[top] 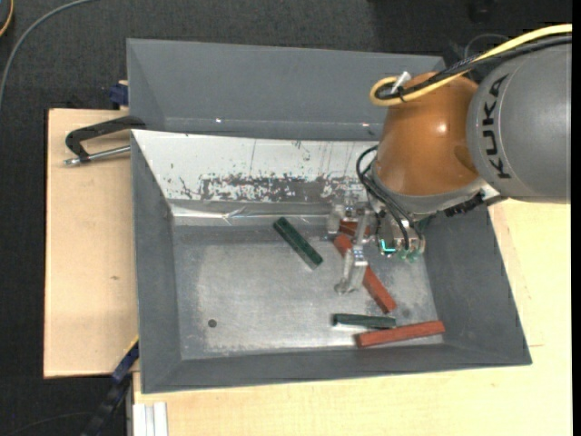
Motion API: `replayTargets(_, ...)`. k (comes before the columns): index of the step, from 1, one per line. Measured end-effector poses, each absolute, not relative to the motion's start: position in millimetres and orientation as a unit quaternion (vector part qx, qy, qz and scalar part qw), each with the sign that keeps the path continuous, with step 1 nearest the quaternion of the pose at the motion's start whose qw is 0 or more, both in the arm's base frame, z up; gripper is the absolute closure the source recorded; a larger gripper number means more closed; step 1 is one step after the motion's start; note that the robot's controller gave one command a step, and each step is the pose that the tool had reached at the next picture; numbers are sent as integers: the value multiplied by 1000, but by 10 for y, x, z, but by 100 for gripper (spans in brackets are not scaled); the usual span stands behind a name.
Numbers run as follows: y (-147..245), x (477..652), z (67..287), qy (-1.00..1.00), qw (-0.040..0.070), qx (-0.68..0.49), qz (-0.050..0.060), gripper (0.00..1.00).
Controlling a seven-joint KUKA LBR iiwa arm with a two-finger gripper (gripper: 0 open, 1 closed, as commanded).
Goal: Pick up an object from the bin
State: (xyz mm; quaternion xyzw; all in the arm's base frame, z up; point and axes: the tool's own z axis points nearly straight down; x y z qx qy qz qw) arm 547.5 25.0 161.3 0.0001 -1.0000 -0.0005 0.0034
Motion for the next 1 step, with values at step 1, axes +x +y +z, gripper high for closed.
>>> replayTargets(1,527,5955,663,-1000,0,-8,-1,0)
